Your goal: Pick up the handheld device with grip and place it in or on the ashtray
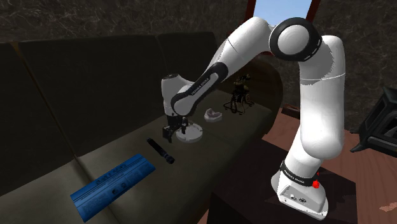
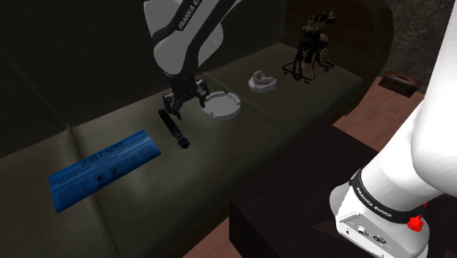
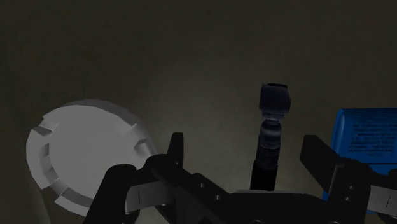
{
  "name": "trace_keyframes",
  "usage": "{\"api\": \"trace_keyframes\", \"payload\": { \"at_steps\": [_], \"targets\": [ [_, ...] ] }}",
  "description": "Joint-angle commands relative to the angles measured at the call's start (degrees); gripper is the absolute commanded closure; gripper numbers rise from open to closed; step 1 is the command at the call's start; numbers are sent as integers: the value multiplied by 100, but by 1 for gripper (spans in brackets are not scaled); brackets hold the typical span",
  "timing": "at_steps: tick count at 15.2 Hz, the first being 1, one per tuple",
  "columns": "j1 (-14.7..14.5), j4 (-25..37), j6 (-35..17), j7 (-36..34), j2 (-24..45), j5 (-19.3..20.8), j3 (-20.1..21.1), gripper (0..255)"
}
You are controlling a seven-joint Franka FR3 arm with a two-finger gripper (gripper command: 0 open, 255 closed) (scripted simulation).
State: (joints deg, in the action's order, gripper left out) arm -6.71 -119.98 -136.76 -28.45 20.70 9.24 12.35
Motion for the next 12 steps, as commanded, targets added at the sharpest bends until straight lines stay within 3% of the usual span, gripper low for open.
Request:
{"api": "trace_keyframes", "payload": {
  "at_steps": [1, 9, 12],
  "targets": [
    [-101, 450, -41, -139, 462, 125, -57, 0],
    [-547, 2387, -32, -504, 2251, 399, -288, 0],
    [-565, 2431, -164, -522, 2426, 430, -322, 0]
  ]
}}
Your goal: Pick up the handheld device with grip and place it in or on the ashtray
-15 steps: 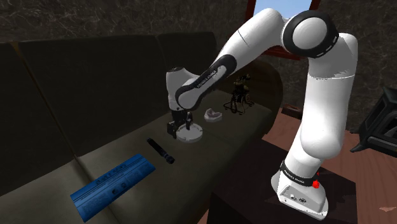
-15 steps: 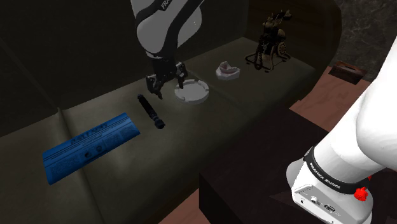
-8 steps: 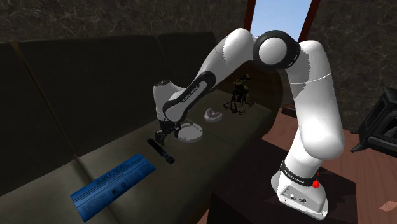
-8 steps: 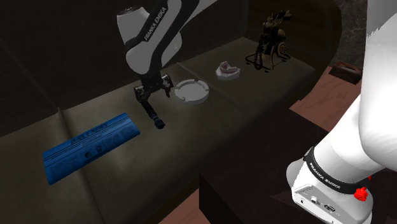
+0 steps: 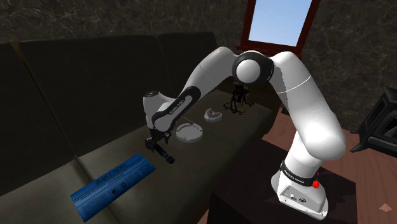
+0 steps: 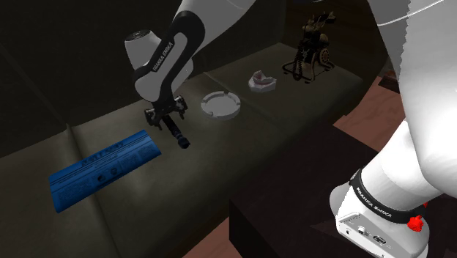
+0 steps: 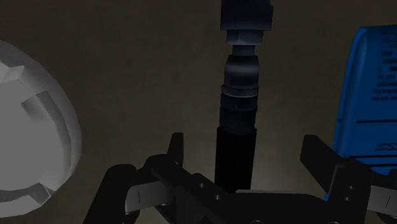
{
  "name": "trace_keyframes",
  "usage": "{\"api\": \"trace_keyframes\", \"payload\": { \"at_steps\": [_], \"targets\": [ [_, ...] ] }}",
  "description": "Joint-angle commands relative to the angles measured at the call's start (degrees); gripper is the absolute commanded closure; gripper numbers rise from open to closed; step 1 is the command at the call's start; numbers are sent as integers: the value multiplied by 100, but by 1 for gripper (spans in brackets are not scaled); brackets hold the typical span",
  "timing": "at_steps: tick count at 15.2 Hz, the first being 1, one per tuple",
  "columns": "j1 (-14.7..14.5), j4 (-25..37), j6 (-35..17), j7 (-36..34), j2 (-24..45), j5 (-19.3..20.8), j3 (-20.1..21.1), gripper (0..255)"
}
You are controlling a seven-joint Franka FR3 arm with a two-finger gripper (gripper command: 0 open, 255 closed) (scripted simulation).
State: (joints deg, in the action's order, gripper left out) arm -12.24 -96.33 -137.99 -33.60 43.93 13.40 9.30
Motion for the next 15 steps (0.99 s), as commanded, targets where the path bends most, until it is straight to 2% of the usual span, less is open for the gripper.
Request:
{"api": "trace_keyframes", "payload": {
  "at_steps": [1, 5, 13, 14, 15],
  "targets": [
    [-18, 83, -85, -13, 162, 24, -27, 0],
    [-39, 154, -233, -32, 380, 60, -67, 0],
    [-39, 155, -231, -32, 380, 60, -66, 0],
    [-39, 155, -231, -32, 380, 60, -66, 255],
    [-39, 155, -231, -32, 380, 60, -66, 255]
  ]
}}
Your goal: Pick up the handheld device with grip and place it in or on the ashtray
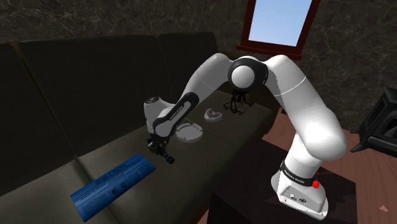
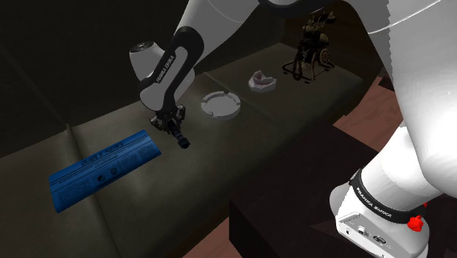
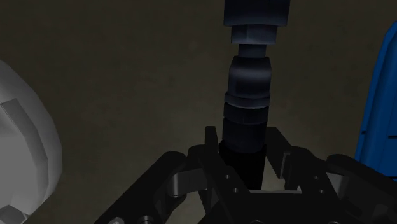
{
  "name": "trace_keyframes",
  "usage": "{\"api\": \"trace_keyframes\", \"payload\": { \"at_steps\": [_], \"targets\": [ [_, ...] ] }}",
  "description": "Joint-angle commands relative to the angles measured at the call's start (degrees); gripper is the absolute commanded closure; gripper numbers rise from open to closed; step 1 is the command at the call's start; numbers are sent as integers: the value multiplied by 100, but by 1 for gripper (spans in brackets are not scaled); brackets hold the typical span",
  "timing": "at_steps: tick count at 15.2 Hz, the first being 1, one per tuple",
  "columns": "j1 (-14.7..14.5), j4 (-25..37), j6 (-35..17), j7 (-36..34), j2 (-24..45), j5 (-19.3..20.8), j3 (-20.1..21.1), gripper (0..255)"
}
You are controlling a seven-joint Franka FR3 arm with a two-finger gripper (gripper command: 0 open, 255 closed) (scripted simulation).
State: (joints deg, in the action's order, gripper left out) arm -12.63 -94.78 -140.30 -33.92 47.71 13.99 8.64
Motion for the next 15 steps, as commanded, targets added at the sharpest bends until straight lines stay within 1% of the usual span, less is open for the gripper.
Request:
{"api": "trace_keyframes", "payload": {
  "at_steps": [1, 8, 15],
  "targets": [
    [0, 0, 0, 0, 2, 0, -1, 255],
    [0, 1, -1, 0, 3, 0, -1, 255],
    [55, -146, 285, 52, -429, -71, 75, 255]
  ]
}}
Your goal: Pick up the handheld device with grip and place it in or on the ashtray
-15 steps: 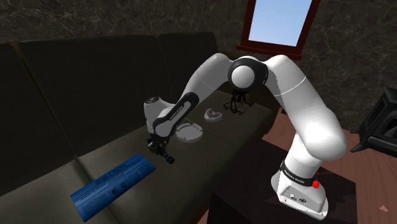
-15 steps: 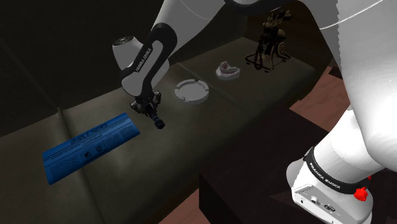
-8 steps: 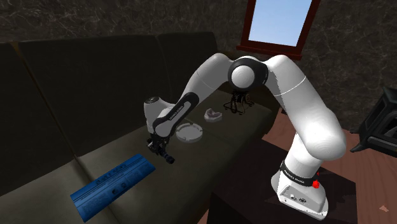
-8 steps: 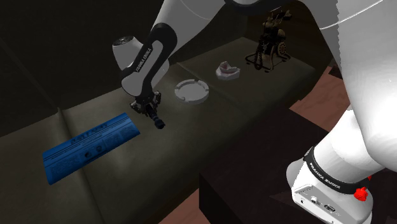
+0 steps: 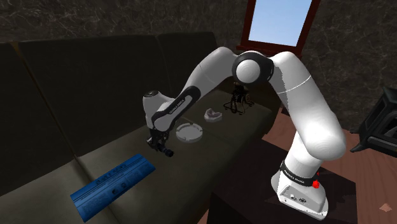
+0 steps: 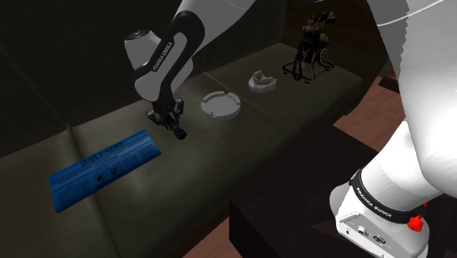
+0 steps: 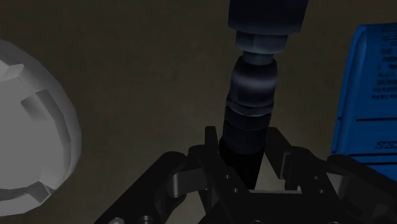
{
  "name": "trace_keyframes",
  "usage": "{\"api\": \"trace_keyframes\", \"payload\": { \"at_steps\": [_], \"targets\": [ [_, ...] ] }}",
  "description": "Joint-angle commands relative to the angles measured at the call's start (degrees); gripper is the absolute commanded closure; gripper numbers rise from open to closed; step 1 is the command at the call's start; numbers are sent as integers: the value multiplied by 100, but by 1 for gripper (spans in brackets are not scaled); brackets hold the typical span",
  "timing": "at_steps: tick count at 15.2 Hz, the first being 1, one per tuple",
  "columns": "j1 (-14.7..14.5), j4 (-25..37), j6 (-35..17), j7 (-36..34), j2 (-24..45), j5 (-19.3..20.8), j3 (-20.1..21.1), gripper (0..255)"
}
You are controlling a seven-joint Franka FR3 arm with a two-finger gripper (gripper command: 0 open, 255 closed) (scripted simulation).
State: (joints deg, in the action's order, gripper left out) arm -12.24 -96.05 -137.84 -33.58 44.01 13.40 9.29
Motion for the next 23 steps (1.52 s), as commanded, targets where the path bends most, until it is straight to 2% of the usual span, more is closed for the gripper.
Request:
{"api": "trace_keyframes", "payload": {
  "at_steps": [1, 14, 23],
  "targets": [
    [24, -34, 83, 25, -118, -22, 20, 255],
    [107, -117, 661, 132, -783, -167, 143, 255],
    [1033, -1176, 163, 1136, -1415, -285, 5, 255]
  ]
}}
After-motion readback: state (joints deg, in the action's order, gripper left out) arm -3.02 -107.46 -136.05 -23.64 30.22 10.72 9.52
